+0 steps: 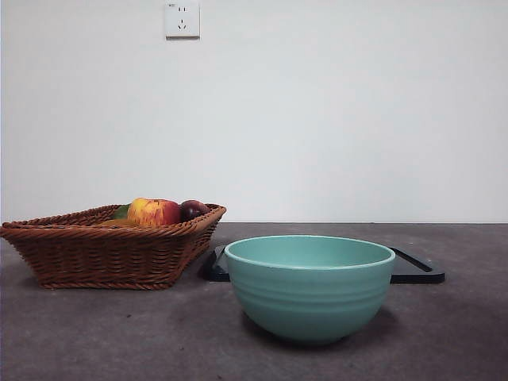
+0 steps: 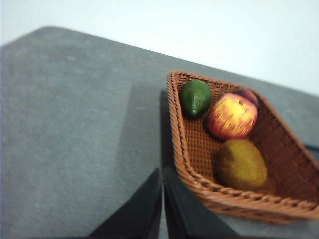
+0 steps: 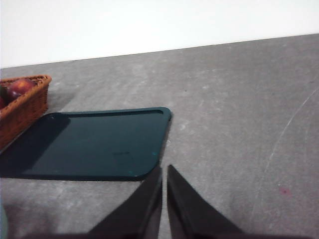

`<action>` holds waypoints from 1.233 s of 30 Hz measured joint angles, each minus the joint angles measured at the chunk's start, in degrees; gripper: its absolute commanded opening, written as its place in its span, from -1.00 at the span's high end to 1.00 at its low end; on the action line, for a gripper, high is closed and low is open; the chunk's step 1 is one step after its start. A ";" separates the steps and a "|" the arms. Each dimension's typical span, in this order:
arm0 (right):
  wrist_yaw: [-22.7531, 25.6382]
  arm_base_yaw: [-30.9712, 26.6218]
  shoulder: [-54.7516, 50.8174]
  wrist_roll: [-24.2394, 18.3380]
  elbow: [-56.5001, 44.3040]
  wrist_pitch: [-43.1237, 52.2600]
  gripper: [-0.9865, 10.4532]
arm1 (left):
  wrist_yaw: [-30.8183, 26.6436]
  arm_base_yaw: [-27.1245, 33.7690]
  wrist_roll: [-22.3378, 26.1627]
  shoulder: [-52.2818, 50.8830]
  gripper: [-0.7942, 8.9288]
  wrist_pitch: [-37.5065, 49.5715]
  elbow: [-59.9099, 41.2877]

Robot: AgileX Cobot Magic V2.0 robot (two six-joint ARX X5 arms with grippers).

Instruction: Pick up the wifruite, put it on the bowl, pick up the plate, put it on desk

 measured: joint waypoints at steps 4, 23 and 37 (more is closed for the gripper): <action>-0.13 0.02 0.00 2.23 0.02 -0.04 0.82 | 0.00 0.00 -4.76 0.00 0.82 -0.24 0.09; -0.20 0.00 5.40 3.96 20.09 -7.72 0.82 | 4.31 0.00 -6.38 6.45 0.82 -12.94 19.19; -14.58 0.02 27.56 -4.42 46.47 -37.75 0.82 | 20.63 -0.42 6.71 26.75 0.82 -32.00 40.17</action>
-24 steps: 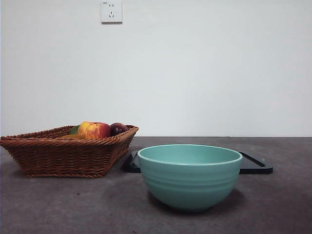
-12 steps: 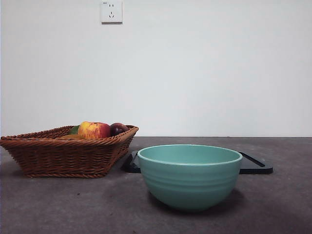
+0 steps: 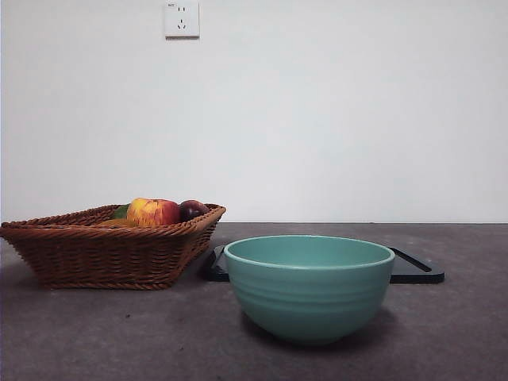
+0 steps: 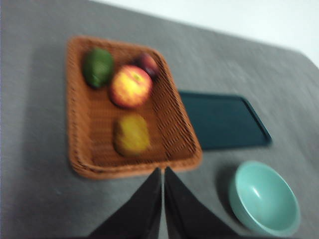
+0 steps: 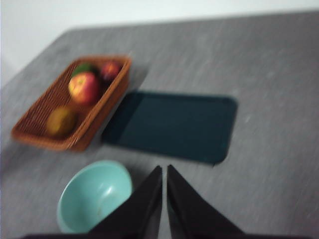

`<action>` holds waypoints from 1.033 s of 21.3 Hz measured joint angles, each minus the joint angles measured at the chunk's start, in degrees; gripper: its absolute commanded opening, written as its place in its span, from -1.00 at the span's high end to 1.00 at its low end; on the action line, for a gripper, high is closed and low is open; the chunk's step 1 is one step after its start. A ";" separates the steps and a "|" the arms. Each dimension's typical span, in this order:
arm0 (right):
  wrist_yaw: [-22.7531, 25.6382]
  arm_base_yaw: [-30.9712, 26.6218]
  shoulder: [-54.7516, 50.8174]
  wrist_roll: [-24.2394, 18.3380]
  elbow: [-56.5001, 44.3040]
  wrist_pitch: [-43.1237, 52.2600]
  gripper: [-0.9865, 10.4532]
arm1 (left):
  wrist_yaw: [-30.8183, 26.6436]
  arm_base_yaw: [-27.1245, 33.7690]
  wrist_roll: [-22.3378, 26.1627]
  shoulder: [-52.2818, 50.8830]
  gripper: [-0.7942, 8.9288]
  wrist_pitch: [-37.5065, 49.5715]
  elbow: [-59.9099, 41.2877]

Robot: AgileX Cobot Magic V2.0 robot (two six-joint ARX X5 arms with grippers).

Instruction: Pick up the wifruite, put it on the bowl, pick up the plate, put it on desk

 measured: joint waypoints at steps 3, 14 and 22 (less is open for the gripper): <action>-2.34 0.28 3.87 -2.64 3.82 -5.01 0.82 | 2.19 -1.60 2.34 3.34 0.82 -3.74 3.13; -4.68 12.17 11.10 -9.75 9.66 -16.31 0.82 | 4.59 -12.63 8.44 11.93 0.82 -12.87 9.57; -4.68 12.74 11.10 -9.92 9.66 -16.31 0.43 | 4.59 -12.61 8.63 11.93 0.28 -12.81 9.60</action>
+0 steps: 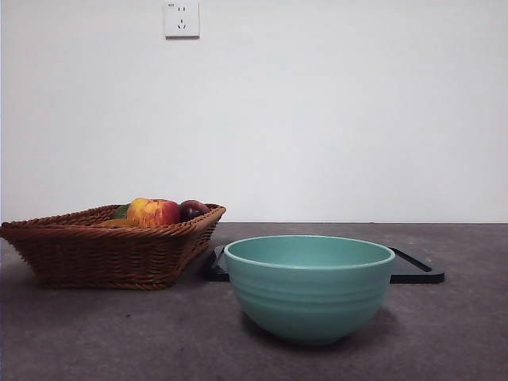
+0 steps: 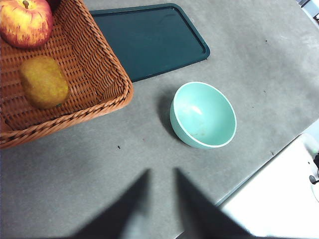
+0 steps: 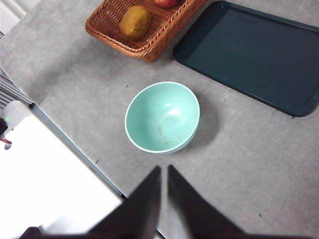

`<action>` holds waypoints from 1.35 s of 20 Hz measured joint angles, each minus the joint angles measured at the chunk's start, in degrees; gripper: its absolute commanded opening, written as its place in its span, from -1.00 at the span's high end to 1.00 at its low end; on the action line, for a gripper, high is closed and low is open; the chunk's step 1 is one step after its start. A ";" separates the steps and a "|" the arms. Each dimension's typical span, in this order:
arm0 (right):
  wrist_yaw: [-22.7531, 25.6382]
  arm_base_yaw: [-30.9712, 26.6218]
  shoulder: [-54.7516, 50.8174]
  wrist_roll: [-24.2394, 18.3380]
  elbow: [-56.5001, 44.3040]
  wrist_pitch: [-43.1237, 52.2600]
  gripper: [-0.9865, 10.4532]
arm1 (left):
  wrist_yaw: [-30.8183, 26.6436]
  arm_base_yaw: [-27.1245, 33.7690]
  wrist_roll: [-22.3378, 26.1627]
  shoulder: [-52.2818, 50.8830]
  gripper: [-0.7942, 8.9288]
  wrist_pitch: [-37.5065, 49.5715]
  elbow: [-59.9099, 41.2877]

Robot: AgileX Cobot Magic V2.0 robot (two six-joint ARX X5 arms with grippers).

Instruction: Pick up the wifruite, put it on the bowl, pick up the plate, put it on desk

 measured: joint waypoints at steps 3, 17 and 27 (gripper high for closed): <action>0.02 0.00 0.00 0.02 0.00 -0.02 0.09 | 0.00 0.00 0.02 0.00 -0.15 0.02 0.00; 0.04 0.00 0.00 0.00 0.00 0.15 0.09 | -3.19 0.00 -1.16 2.49 -0.13 1.97 1.55; 0.04 0.00 0.00 0.00 0.00 0.20 0.09 | -15.10 -4.07 -2.69 21.18 -0.12 6.40 11.72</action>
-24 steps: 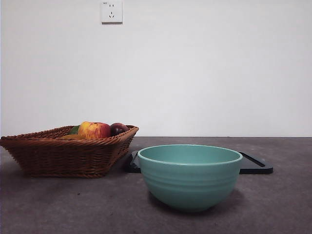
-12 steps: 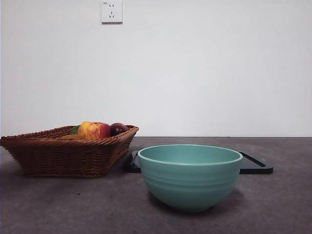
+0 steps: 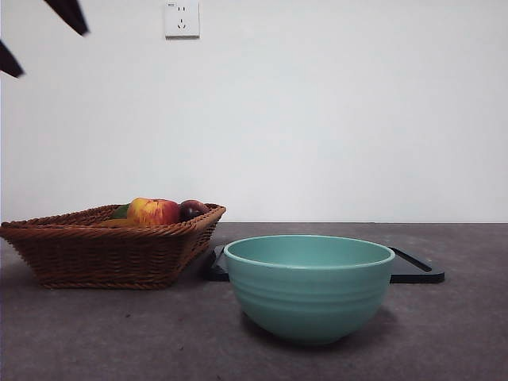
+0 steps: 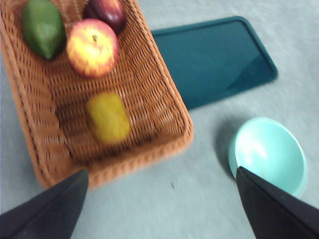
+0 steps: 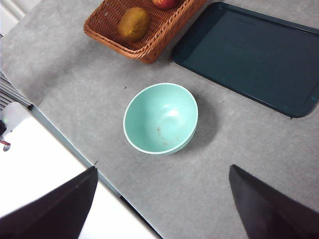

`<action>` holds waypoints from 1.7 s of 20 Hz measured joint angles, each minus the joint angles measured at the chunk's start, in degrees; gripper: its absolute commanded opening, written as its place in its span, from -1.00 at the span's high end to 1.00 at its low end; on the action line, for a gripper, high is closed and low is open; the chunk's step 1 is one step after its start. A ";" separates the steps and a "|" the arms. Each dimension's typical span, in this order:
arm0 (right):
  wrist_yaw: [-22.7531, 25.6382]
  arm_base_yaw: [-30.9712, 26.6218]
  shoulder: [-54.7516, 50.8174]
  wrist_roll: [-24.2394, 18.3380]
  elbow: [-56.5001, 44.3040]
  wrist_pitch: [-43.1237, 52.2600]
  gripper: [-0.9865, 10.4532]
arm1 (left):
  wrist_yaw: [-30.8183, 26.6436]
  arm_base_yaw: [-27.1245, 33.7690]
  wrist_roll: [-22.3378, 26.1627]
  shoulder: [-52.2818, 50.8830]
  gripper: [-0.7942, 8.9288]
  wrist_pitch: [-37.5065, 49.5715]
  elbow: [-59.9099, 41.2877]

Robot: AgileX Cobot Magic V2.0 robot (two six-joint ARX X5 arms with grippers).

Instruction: Pick up the wifruite, put it on the bowl, pick up the plate, put it on desk

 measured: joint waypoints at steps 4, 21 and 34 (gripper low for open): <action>0.00 0.02 0.00 0.00 0.00 0.00 0.09 | -6.21 -2.75 -0.37 9.33 -0.12 1.22 4.04; 0.00 0.02 0.00 0.00 0.00 0.04 0.09 | -15.26 -4.46 -0.39 38.25 -0.12 15.21 4.44; 0.00 0.00 0.00 0.00 0.00 0.37 0.09 | -15.34 -4.46 -0.39 38.51 0.35 14.99 4.44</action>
